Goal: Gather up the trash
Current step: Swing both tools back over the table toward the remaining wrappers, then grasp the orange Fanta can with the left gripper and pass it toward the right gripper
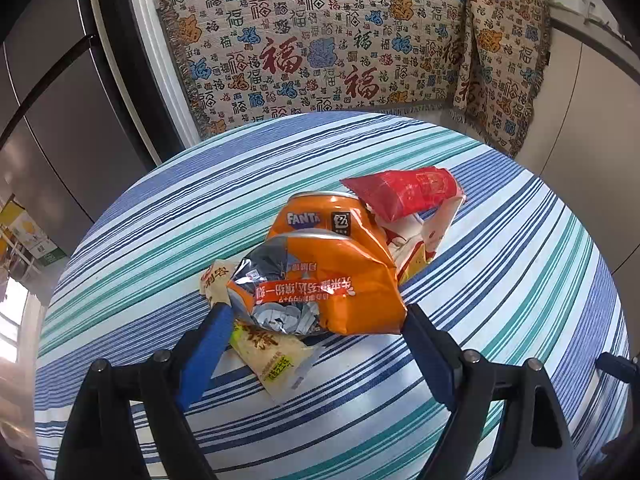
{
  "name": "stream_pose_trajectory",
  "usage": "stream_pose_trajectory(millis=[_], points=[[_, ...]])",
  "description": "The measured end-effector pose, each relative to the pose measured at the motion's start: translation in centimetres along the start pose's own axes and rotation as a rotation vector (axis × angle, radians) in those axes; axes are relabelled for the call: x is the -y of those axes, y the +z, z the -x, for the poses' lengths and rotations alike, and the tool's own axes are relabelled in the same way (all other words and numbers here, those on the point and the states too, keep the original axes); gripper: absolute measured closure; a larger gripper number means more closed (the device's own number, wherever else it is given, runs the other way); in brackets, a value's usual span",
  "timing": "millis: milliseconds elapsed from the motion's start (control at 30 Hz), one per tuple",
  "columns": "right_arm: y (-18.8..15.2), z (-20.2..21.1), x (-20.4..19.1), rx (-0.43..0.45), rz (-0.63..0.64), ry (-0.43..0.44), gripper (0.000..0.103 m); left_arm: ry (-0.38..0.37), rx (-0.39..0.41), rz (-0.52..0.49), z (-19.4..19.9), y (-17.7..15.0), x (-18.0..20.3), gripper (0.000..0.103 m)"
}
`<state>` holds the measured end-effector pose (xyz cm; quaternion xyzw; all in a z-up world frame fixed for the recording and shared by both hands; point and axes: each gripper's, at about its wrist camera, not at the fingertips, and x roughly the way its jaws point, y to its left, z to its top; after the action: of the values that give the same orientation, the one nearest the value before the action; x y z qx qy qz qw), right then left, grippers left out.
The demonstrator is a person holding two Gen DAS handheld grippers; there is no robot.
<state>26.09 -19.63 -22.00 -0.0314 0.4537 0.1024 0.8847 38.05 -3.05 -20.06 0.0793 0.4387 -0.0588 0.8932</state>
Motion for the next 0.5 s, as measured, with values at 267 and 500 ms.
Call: stream_pose_trajectory(millis=[267, 500], points=[[0.0, 0.0, 0.1, 0.000, 0.000, 0.001, 0.000, -0.066, 0.025, -0.025, 0.1, 1.4, -0.7, 0.015], [0.0, 0.0, 0.0, 0.000, 0.001, 0.001, 0.000, -0.248, 0.001, 0.056, -0.3, 1.8, -2.3, 0.100]])
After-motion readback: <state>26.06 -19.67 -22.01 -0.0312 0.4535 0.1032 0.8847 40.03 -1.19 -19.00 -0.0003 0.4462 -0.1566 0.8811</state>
